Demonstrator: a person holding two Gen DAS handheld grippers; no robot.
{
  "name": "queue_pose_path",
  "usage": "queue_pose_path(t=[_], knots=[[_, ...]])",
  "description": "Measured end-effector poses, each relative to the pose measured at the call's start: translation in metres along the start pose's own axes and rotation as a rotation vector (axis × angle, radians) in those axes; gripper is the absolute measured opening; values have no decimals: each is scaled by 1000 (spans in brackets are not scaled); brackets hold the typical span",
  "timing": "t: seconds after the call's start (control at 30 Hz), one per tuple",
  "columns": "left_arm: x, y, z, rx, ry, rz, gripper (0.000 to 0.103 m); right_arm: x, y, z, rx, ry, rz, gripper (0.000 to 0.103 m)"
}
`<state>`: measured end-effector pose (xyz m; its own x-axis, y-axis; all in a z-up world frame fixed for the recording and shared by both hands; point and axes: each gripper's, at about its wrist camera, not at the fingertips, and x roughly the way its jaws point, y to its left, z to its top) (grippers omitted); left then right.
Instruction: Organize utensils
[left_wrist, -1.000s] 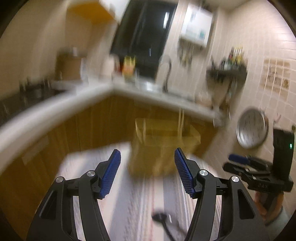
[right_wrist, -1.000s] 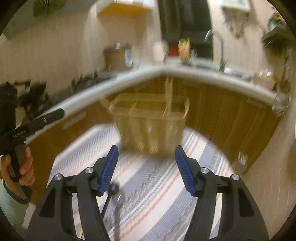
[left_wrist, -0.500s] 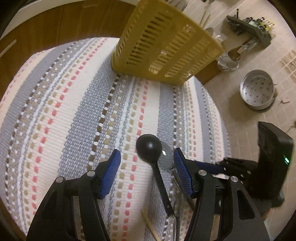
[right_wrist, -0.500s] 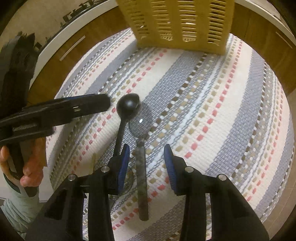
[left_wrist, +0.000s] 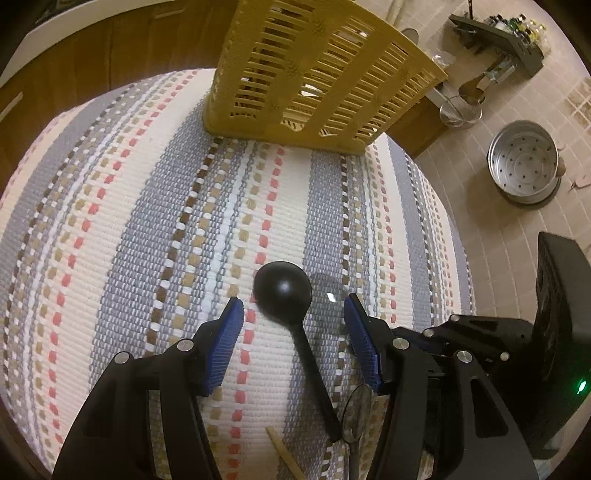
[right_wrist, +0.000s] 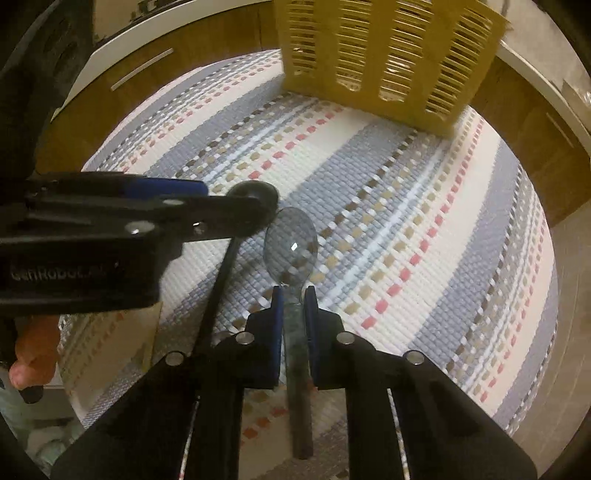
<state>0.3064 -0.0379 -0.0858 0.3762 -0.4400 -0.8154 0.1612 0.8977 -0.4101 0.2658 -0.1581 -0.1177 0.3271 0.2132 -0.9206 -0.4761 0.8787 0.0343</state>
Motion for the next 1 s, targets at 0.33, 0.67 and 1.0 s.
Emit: queue_pose_path(t=[0.33,0.67,1.0], knots=[[16,-15,10,44,-3,138,54,-20,-67,-9,177,-12,-22,9],[34,-37,15,133,-12,228,57,-27,-101,-14,257,-1,3,16],[42,-51,11,194,-27,275,53,-19,-100,13,222,54,25,40]])
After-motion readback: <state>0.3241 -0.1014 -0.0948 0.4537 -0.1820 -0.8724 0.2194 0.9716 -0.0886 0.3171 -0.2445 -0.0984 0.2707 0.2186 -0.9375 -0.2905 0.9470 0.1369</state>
